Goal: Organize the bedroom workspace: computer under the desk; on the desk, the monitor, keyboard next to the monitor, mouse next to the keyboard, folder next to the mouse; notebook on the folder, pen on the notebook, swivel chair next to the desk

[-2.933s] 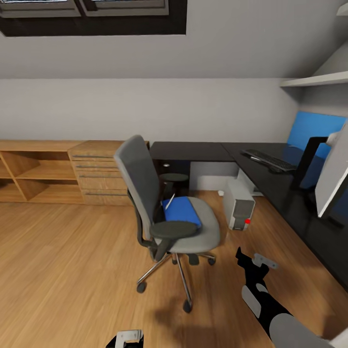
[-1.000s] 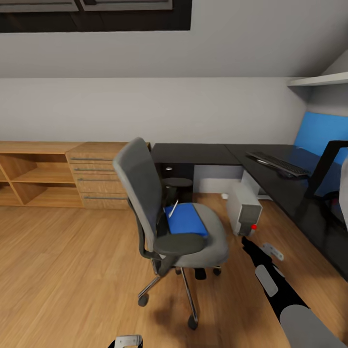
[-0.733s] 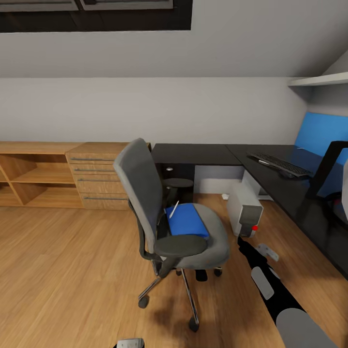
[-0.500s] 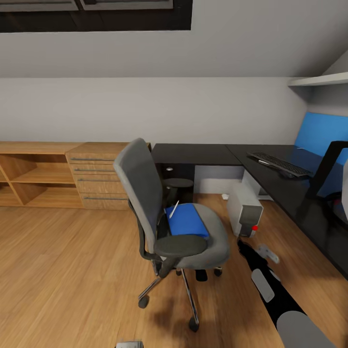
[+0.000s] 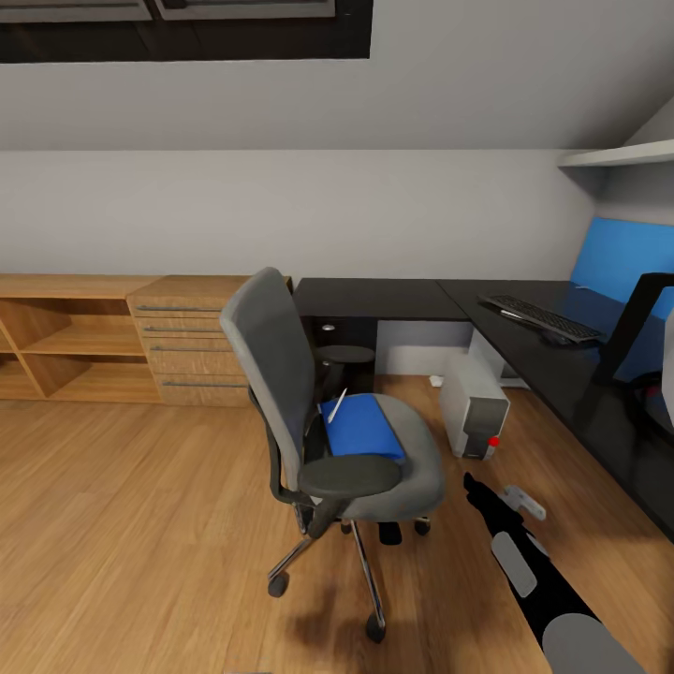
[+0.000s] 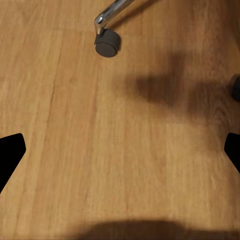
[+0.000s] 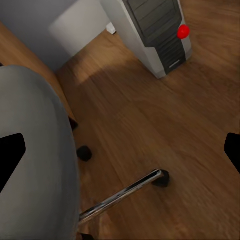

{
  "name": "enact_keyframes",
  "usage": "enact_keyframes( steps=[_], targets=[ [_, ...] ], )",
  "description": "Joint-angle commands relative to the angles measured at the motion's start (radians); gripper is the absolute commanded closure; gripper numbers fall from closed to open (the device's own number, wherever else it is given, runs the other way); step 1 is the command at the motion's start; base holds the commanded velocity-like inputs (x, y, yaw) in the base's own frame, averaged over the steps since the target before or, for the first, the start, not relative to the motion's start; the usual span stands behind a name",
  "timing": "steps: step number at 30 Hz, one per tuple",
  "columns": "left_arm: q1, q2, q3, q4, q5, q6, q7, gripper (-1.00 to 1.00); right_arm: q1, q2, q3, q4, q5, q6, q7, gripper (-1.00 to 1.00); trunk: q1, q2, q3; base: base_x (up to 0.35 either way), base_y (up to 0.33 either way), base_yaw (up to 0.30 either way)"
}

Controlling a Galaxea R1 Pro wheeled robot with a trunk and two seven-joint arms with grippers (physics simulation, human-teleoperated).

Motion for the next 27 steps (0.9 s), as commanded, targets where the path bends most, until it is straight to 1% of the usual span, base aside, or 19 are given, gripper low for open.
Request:
enact_keyframes(
  steps=[1,11,20,27],
  targets=[
    [-0.001,0.001,-0.008,0.001,0.004,-0.003,0.008,-1.00,0.000,0.000,0.003,0.000,-0.011,-0.004,-0.002,-1.00,0.000,0.000,-0.001,0.000,0.000,0.000],
    [-0.001,0.001,-0.009,0.001,0.004,-0.004,0.007,-1.00,0.000,0.000,0.004,0.000,-0.012,-0.004,-0.003,-1.00,0.000,0.000,-0.001,0.015,0.000,0.000],
    [-0.001,0.001,-0.009,0.001,0.004,-0.005,0.005,-1.00,0.000,0.001,0.004,0.000,-0.012,-0.004,-0.003,-1.00,0.000,0.000,-0.001,0.213,0.000,0.000],
    [-0.001,0.001,-0.009,0.001,0.004,-0.005,0.005,-1.00,0.000,0.002,0.005,0.000,-0.012,-0.004,-0.003,-1.00,0.000,0.000,-0.001,0.081,0.000,0.000]
  ],
)
